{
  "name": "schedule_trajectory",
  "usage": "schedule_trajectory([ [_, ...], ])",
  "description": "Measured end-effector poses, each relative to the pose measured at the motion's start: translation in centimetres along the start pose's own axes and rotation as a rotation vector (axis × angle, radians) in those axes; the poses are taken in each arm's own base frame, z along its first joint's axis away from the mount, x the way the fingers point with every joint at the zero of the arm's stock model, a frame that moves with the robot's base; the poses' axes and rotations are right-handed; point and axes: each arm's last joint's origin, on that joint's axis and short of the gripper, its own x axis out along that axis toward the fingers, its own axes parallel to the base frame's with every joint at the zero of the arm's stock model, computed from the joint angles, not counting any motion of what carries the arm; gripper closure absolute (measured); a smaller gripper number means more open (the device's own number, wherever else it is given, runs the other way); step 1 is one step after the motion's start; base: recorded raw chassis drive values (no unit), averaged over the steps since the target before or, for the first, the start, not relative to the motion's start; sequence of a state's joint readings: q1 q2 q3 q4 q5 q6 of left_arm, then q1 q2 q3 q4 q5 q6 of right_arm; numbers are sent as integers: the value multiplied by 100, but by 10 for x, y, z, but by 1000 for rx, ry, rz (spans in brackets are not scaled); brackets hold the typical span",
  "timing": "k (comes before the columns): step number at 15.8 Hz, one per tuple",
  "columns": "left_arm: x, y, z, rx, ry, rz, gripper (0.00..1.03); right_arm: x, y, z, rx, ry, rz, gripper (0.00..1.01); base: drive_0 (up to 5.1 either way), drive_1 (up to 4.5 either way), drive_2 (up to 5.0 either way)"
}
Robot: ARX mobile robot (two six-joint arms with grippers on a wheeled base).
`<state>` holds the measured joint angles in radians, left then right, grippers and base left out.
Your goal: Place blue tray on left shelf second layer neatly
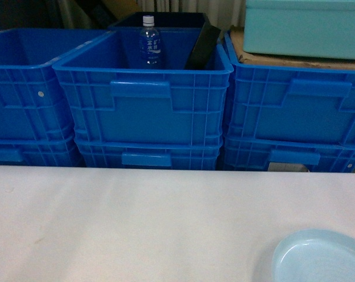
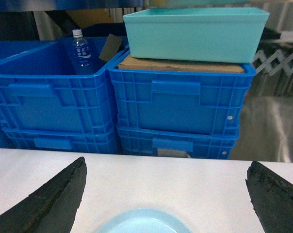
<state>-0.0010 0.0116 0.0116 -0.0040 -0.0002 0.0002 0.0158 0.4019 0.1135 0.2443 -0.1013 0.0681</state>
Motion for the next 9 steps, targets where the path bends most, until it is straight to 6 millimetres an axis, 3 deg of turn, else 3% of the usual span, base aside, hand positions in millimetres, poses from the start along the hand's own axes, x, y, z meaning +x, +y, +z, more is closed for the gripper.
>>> schedule_trajectory([
  [2, 0, 0, 0, 0, 0, 0, 5, 14, -4, 14, 48, 32, 13, 3, 0, 0, 0],
  [3, 0, 0, 0, 0, 0, 1, 5, 35, -10, 28, 112, 114, 34, 3, 0, 0, 0],
  [4, 0, 0, 0, 0, 0, 1, 5, 79, -25, 29, 244, 310, 91, 3, 0, 0, 0],
  [5, 0, 0, 0, 0, 0, 0, 5, 130, -64, -22, 534, 674, 152, 3, 0, 0, 0],
  [7, 0, 0, 0, 0, 0, 0, 5, 132, -82, -47, 540, 758, 114, 3, 0, 0, 0],
  [9, 0, 0, 0, 0, 0, 0, 5, 129, -93, -54, 506, 759, 111, 3, 0, 0, 0],
])
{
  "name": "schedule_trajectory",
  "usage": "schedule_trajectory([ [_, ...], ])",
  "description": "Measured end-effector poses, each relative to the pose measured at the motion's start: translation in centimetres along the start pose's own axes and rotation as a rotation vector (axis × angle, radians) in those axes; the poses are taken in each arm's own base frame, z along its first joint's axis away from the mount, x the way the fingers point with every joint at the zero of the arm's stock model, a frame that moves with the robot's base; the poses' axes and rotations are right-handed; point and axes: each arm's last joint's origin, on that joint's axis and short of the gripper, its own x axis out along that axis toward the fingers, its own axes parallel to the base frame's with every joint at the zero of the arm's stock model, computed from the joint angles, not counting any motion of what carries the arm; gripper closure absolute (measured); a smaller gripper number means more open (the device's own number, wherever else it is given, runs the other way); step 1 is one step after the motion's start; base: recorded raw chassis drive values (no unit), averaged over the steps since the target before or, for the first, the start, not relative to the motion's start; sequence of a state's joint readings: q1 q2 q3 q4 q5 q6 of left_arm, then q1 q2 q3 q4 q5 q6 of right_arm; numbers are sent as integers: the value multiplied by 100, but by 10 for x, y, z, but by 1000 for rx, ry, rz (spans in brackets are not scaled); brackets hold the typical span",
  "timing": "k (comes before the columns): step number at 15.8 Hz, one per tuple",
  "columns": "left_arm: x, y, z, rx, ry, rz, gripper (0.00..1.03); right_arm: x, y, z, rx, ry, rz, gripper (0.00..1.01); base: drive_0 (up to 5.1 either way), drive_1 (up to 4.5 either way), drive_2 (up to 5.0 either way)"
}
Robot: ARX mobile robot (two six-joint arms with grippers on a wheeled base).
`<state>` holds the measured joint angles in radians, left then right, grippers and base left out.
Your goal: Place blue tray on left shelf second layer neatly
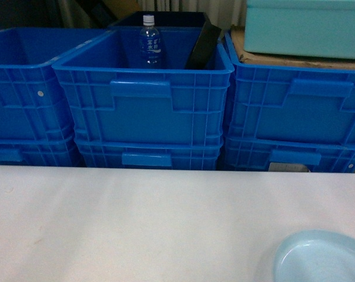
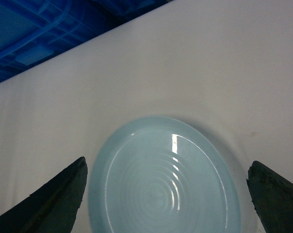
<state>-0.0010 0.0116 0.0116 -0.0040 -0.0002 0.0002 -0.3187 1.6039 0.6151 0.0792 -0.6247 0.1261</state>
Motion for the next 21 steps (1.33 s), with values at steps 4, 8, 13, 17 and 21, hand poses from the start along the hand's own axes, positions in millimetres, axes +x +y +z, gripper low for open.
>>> schedule_trajectory([
  [4, 0, 0, 0, 0, 0, 0, 5, 9, -24, -24, 6, 70, -12, 3, 0, 0, 0],
  [8, 0, 0, 0, 0, 0, 0, 5, 13, -41, -43, 37, 103, -30, 3, 0, 0, 0],
  [13, 0, 0, 0, 0, 0, 0, 5, 19, -42, -58, 36, 114, -19, 3, 0, 0, 0],
  [17, 0, 0, 0, 0, 0, 0, 5, 27, -33, -66, 23, 127, 9, 3, 0, 0, 0],
  [21, 0, 0, 0, 0, 0, 0, 5, 40, -33, -72, -6, 127, 22, 3, 0, 0, 0],
])
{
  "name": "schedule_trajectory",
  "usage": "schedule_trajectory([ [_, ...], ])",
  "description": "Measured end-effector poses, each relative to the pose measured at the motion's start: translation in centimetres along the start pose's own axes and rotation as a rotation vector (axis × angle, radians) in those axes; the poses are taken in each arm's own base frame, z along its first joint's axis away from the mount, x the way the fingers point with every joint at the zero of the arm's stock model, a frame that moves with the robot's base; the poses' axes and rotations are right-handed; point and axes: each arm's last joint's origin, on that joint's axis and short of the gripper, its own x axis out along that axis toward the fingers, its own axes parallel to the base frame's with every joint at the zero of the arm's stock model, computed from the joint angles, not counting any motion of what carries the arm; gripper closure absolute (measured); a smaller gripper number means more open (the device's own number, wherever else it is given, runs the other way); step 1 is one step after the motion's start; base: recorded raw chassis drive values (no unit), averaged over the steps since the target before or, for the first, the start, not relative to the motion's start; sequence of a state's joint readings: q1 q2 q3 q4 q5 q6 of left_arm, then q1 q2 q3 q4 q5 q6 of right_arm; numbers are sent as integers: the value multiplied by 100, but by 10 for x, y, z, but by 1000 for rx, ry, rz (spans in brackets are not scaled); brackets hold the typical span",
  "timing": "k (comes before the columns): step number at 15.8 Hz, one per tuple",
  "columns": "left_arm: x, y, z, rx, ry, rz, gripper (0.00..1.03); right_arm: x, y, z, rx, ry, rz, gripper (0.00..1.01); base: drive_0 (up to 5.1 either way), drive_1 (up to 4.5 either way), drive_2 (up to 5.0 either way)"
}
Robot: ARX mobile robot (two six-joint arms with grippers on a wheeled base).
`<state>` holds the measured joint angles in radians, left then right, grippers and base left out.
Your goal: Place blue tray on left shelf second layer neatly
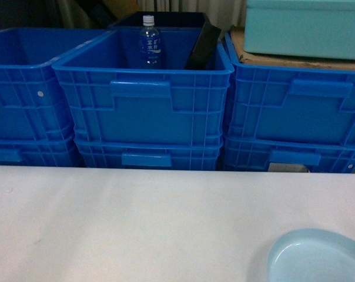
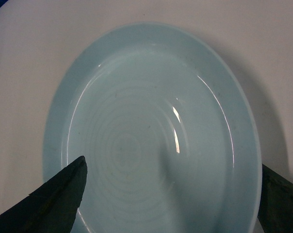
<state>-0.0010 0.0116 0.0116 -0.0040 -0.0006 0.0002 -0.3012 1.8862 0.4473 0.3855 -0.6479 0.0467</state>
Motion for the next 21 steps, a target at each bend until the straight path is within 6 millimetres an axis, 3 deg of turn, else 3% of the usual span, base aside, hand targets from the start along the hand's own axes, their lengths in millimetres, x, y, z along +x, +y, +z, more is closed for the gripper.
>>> schedule_trajectory([
  [1, 0, 0, 0, 0, 0, 0, 5, 2, -1, 0, -9, -4, -5, 6, 0, 0, 0],
  [3, 0, 0, 0, 0, 0, 0, 5, 4, -4, -3, -52, -11, -22, 23, 0, 0, 0],
  [5, 0, 0, 0, 0, 0, 0, 5, 4, -11, -5, -78, -14, -52, 49, 0, 0, 0],
  [11, 0, 0, 0, 0, 0, 0, 5, 3, -18, -10, -70, -13, -72, 99, 0, 0, 0],
  [13, 0, 0, 0, 0, 0, 0, 5, -1, -15, -12, -65, -45, -90, 99, 0, 0, 0],
  [15, 0, 0, 0, 0, 0, 0, 5, -12, 1, -8, -67, -45, -78, 99, 0, 0, 0],
  [16, 0, 0, 0, 0, 0, -1, 5, -21, 15, 3, -105, -81, -65, 99, 0, 0, 0],
  [17, 0, 0, 0, 0, 0, 0, 5, -35, 40, 26, -219, -184, -63, 99, 0, 0, 0],
  [18, 0, 0, 0, 0, 0, 0, 5, -84, 104, 61, -543, -594, -211, 99, 0, 0, 0],
  [21, 0, 0, 0, 0, 0, 0, 5, -122, 137, 51, -605, -809, -294, 99, 0, 0, 0],
])
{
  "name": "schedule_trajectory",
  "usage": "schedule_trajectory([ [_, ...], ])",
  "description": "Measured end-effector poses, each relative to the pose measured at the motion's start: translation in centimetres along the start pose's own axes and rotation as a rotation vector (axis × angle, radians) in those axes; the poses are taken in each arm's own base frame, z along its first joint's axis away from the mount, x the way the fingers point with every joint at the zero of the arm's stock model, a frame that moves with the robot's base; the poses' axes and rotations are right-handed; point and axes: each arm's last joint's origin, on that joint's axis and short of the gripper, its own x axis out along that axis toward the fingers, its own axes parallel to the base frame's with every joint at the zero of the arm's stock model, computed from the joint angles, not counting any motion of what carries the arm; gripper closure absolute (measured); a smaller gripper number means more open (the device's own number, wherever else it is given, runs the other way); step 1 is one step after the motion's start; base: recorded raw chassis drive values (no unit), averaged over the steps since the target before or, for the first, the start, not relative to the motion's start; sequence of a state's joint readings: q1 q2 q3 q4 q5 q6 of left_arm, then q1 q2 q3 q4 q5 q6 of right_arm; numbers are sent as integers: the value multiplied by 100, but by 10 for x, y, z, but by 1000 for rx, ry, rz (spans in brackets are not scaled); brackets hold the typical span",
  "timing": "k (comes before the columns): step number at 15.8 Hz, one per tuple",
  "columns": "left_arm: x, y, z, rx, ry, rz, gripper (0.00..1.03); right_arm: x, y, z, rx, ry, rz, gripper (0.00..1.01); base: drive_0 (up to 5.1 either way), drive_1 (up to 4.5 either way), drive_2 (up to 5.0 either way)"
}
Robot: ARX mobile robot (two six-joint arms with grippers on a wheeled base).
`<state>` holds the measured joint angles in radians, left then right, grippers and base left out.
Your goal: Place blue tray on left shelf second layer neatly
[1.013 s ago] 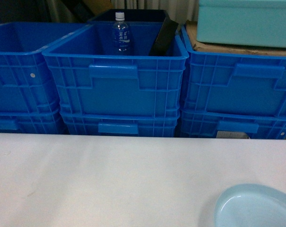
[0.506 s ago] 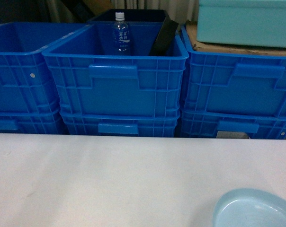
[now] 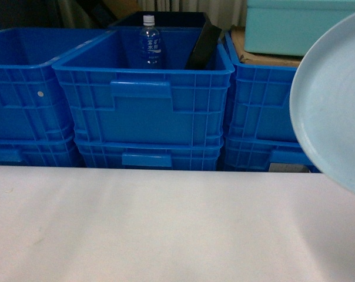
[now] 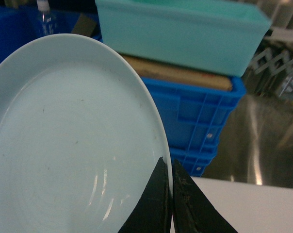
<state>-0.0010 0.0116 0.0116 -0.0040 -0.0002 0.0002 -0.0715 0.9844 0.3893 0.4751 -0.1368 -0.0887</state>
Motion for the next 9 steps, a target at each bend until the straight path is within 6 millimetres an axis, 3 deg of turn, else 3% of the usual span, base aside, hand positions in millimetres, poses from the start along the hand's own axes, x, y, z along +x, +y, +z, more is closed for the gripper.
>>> schedule_trajectory([
  [4, 0, 0, 0, 0, 0, 0, 5, -41, 18, 24, 64, -62, 19, 99, 0, 0, 0],
  [6, 0, 0, 0, 0, 0, 1, 5, -53, 16, 55, 84, -174, -13, 99, 0, 0, 0],
  [9, 0, 0, 0, 0, 0, 0, 5, -53, 12, 48, 95, -162, -69, 99, 0, 0, 0],
])
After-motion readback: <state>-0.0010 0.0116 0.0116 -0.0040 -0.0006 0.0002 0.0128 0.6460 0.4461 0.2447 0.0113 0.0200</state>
